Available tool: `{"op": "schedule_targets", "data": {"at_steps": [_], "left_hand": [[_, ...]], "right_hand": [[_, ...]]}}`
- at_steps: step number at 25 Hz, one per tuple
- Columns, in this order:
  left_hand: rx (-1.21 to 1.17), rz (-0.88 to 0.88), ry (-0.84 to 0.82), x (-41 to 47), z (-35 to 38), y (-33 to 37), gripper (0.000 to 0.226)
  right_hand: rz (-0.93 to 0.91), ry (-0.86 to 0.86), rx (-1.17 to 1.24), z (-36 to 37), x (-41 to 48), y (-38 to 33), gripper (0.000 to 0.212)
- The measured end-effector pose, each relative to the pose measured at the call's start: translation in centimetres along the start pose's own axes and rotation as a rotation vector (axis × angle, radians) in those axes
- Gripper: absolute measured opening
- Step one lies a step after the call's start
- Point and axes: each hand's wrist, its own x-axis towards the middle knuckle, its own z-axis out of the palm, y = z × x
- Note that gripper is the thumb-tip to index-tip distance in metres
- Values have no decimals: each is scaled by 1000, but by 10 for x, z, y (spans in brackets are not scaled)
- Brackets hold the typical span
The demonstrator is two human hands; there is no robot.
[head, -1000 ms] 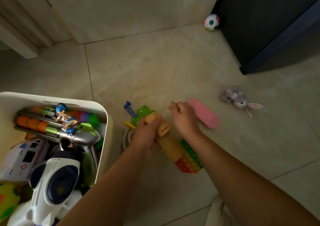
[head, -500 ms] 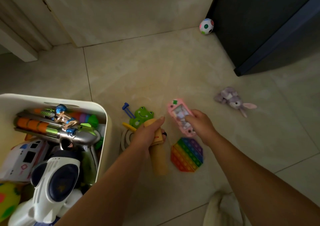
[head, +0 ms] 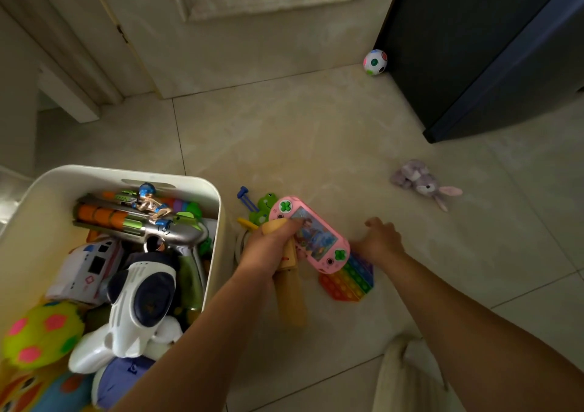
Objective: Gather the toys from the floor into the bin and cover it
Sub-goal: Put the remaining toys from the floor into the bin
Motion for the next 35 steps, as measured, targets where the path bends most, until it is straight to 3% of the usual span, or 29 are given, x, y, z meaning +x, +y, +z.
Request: {"op": "schedule_targets", "data": {"at_steps": [2,6,8,10,13,17,21,24,27,29,32,35], "left_hand": [[-6,23,-11,-11,-2,3,21],[66,83,-56,-39,-9,17,22],[59,102,-90,-54,-15,27,29],[15,118,-131,-73,-25,38,33],[-5,166,-175,-107,-49,60,34],[27,249,-139,-156,-115,97,33],[350,229,122,-178,-212,110,36],[534,130,296,-177,-264,100,40],[546,73,285,-165,-285,86,47],[552,58,267,-156,-288,79,50],[517,55,239,-147,-287,73,49],[486,61,219,-145,-288,72,45]], "right_hand": [[40,-36,-89,27,-3,25,81],[60,-32,-70,63,-17,38,50],[41,-66,169,48,-30,19,46],[4,-84,471,20,-54,-6,57],[-171,-35,728,-23,-88,-49,54],[-491,-56,832,-59,-148,-119,42],[-733,-57,551,-49,-214,-185,40],[-714,-15,-132,-15,-252,-221,21],[-682,-34,-774,25,-279,-233,32],[-678,-30,-897,47,-281,-233,35],[-635,-66,-763,71,-266,-230,35],[-628,-109,-854,88,-263,-223,46]]}}
